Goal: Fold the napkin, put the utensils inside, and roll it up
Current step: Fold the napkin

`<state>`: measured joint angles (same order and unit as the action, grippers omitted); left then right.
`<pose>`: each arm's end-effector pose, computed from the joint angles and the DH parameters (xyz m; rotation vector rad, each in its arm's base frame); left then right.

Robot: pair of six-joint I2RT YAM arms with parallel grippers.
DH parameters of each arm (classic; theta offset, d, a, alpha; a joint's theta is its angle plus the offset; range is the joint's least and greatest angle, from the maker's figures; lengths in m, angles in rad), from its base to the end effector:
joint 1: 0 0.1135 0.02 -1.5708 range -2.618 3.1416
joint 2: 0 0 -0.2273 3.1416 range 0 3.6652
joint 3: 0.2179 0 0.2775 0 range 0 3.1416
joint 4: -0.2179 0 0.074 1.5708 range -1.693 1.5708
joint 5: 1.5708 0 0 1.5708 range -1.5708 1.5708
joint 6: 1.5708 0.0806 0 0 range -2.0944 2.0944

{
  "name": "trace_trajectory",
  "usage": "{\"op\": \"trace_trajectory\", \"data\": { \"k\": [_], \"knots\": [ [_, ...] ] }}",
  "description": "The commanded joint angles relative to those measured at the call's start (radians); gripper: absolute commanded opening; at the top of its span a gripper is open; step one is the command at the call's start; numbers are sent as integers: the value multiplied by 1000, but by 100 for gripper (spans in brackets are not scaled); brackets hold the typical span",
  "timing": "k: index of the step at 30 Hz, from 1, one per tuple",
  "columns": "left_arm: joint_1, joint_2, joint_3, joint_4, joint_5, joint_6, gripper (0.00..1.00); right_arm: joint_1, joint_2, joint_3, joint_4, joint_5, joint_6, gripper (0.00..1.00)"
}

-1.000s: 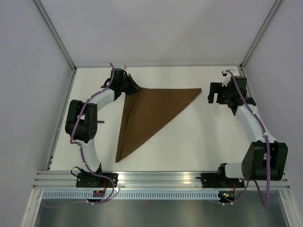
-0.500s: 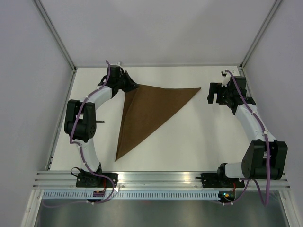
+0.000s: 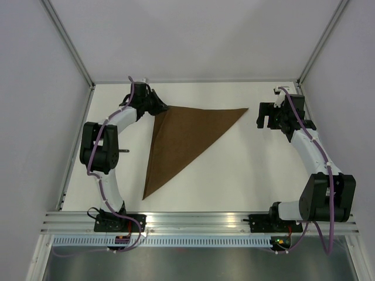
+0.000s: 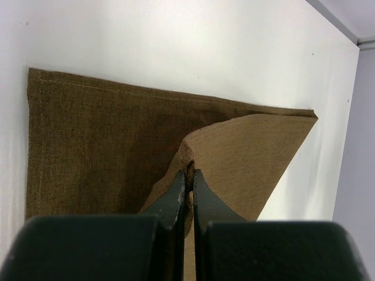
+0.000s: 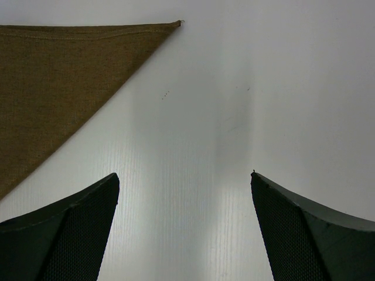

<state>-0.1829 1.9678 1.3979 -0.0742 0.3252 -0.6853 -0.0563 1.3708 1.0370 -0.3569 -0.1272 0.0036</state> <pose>0.4758 -0.1142 0.1371 -0.3888 2.2732 -0.8251 0.3691 -0.0106 0.2061 0.0000 2.2574 0.1157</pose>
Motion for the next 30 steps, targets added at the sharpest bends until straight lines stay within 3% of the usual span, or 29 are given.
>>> {"op": "trace_trajectory", "data": {
  "k": [1,30],
  "knots": [
    [13,5,49,-4,40,-30,2,-2,8,43,-17,1,6,98],
    [36,54,99,-22,49,-20,2,-2,20,43,-17,9,4,98]
  ]
}}
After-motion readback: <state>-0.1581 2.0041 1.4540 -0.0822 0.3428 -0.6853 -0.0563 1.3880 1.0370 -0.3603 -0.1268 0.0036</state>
